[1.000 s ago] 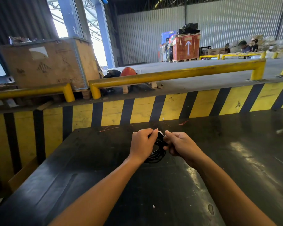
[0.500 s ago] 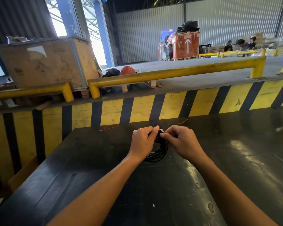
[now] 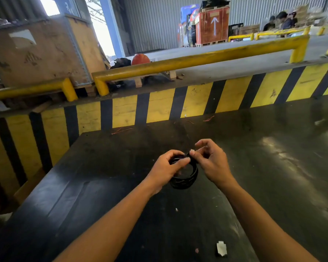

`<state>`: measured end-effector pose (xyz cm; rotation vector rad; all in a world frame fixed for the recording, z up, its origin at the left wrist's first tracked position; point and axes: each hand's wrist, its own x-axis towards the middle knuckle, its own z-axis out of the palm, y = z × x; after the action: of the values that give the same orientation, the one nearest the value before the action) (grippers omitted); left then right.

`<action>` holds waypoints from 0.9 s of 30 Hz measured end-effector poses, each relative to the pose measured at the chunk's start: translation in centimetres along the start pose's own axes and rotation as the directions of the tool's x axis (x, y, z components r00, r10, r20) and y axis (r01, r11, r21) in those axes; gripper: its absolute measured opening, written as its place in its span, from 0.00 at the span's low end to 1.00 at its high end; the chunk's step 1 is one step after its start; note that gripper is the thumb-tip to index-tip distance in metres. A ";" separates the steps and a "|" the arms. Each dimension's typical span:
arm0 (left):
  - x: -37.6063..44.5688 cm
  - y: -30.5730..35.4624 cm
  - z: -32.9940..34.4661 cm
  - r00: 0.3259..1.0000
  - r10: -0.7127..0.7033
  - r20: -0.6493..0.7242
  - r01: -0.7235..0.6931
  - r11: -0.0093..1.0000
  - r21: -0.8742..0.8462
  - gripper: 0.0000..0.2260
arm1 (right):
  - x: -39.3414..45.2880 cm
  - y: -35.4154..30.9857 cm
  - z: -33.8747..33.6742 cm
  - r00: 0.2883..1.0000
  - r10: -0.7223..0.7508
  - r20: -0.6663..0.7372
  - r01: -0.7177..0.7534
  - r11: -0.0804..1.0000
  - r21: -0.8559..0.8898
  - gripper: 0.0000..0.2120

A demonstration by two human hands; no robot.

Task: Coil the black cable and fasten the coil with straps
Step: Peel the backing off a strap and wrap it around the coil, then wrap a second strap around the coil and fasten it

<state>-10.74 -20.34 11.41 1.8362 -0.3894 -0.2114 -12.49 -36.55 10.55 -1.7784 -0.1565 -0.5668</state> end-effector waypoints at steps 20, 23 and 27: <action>-2.9 -7.9 3.6 0.885 -0.430 0.179 0.443 0.896 -0.037 0.32 | -14.7 15.9 -3.0 0.568 0.678 0.466 -0.148 0.642 -0.753 0.07; -1.2 -5.6 2.7 0.937 -0.331 0.113 0.332 0.943 0.015 0.28 | -11.9 14.8 -3.1 0.654 0.673 0.345 -0.320 0.660 -0.680 0.08; 2.2 -1.2 0.9 0.970 -0.239 0.037 0.234 0.966 0.110 0.15 | -3.1 7.5 -4.1 0.836 0.516 0.186 -0.515 0.855 -0.058 0.08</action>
<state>-8.87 -21.67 10.07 1.9832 -0.2180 -0.4086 -13.51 -42.02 3.36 -1.7816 0.1926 0.0009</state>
